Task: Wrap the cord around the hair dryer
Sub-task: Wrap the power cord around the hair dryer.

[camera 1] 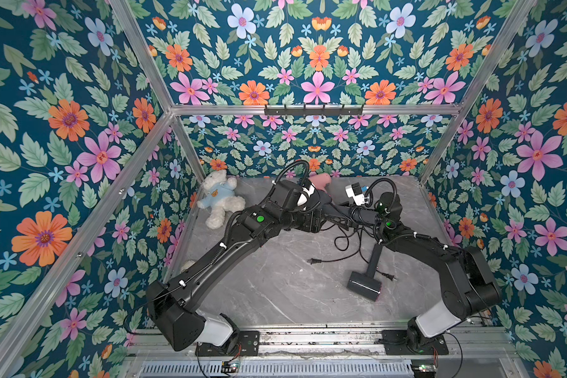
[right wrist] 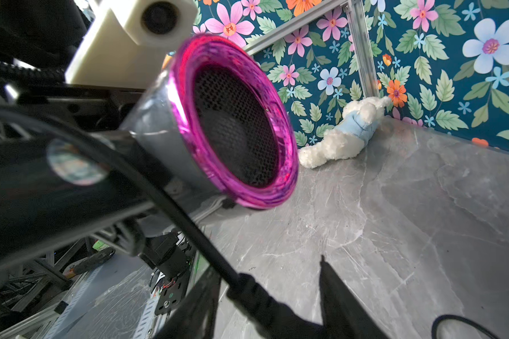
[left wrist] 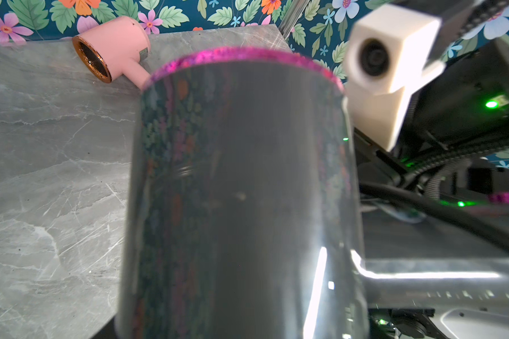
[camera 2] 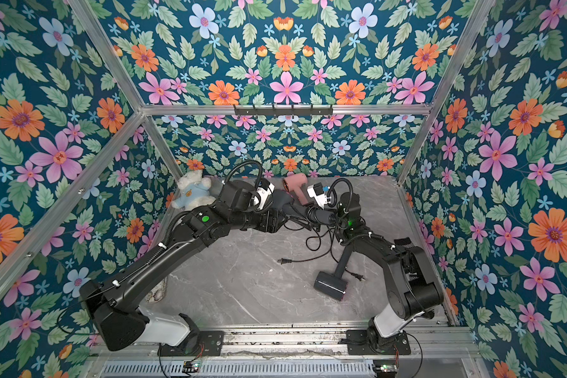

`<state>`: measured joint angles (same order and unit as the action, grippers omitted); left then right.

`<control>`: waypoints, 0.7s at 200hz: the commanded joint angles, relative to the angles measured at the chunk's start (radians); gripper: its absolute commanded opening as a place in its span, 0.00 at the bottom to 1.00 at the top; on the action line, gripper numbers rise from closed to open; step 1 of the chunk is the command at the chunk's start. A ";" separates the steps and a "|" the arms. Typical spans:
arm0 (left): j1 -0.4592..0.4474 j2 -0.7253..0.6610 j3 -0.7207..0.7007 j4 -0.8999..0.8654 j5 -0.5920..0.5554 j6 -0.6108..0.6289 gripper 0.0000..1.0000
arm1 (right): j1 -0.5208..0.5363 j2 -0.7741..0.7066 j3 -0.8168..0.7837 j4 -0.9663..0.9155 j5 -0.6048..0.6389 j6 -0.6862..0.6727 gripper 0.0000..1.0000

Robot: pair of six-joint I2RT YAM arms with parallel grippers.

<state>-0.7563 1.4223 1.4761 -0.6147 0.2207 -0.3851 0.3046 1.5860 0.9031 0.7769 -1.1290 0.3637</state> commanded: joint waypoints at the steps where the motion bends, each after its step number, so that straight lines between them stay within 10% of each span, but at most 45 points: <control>1: 0.001 -0.005 0.002 0.036 -0.014 0.009 0.00 | 0.000 -0.011 0.000 -0.042 -0.006 -0.034 0.33; 13: 0.001 -0.002 0.002 0.041 -0.014 0.006 0.00 | 0.000 -0.007 0.000 -0.026 -0.006 -0.020 0.17; 140: 0.101 -0.130 -0.176 0.213 -0.211 -0.110 0.00 | 0.001 -0.008 -0.015 -0.426 0.144 -0.062 0.00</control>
<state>-0.6907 1.3243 1.3334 -0.5358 0.0917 -0.4435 0.3046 1.5810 0.8856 0.5293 -1.0546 0.3351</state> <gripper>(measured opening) 0.763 0.197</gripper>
